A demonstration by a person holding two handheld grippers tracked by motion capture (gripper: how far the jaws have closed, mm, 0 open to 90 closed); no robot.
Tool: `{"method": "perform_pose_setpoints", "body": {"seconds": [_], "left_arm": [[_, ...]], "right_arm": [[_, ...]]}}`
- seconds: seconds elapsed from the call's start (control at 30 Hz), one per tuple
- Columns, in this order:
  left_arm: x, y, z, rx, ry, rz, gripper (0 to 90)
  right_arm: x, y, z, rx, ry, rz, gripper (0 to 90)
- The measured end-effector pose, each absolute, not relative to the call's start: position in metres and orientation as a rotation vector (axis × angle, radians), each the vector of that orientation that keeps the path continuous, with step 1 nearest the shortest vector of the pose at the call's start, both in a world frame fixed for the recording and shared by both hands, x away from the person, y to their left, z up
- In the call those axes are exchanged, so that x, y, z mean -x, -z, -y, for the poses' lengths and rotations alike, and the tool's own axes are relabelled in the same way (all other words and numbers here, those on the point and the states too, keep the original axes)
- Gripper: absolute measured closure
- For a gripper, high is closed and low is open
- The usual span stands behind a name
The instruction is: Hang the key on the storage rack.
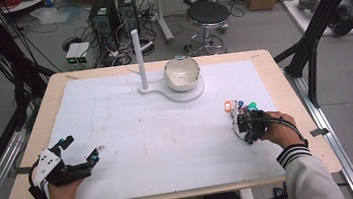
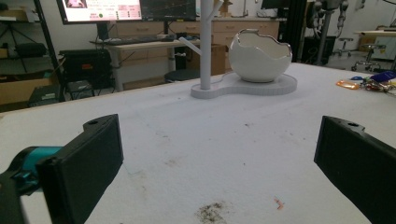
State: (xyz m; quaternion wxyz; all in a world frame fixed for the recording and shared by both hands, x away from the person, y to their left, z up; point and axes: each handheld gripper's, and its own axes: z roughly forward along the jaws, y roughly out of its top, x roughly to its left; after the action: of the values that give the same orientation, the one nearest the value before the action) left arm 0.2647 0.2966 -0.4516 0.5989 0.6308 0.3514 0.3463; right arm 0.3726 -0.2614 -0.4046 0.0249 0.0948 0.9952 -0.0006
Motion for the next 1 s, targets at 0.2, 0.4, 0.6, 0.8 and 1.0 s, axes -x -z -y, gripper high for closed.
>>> {"method": "perform_pose_setpoints", "body": {"seconds": [0.2,0.4,0.6,0.8,1.0], "left_arm": [[-0.265,0.452,-0.297,-1.464,-0.805,-0.814,1.7],[-0.265,0.452,-0.297,-1.463,-0.806,-0.815,1.7],[-0.265,0.452,-0.296,-1.463,-0.806,-0.816,1.7],[-0.265,0.452,-0.296,-1.461,-0.807,-0.816,1.7],[-0.264,0.452,-0.296,-1.464,-0.807,-0.815,1.7]], "right_arm": [[-0.37,0.404,0.26,-0.31,0.015,-3.059,87.4],[-0.371,0.397,0.261,-0.339,-0.086,-3.024,87.6],[-0.372,0.381,0.269,-0.42,-0.296,-2.973,87.8],[-0.373,0.366,0.277,-0.506,-0.531,-2.899,88.0],[-0.376,0.355,0.282,-0.598,-0.77,-2.815,88.2]]}}
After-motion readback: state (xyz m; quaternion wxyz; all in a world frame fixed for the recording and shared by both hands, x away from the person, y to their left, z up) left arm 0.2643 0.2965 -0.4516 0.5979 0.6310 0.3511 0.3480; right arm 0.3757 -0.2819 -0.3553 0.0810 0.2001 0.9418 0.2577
